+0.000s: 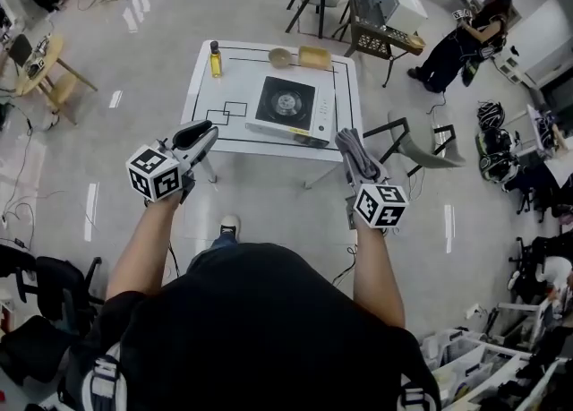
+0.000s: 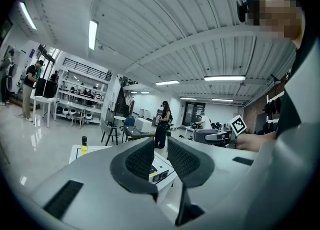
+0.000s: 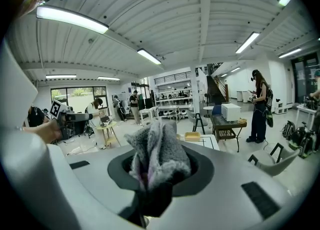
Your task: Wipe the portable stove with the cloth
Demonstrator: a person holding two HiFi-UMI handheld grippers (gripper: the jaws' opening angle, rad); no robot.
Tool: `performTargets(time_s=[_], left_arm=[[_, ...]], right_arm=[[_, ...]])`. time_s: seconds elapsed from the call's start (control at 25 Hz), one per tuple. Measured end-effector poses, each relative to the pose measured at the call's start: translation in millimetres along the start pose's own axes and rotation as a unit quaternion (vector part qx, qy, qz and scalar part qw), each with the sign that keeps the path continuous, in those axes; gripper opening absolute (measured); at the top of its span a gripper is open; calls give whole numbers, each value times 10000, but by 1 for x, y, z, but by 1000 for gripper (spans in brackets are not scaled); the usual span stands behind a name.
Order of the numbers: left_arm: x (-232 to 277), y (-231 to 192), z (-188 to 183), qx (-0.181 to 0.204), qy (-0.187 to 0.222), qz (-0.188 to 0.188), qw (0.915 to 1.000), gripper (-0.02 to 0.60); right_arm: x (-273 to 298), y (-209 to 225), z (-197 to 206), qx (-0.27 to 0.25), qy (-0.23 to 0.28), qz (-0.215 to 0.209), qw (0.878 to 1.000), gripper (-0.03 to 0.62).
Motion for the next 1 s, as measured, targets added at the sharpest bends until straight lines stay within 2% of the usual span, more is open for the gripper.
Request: performTargets(time_s=[0.6,1.0], left_arm=[[30,-115,-18,-100,-189,357,9991,95],[35,-155,-29,-25,-215,600,9980,89]], right_arm=[[92,-18,-46,228,-251,306,9990,120],[109,-31,-63,283,-289,585,9975,120]])
Point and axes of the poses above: the fingertips, and each gripper's own axes: x forward along the fingers, y to its right, z out of its underside, the point moved 3 cm from there along -x, backward along the fingers, and after that the axes turned 15 degrees about -y, right-handed, at the moved point
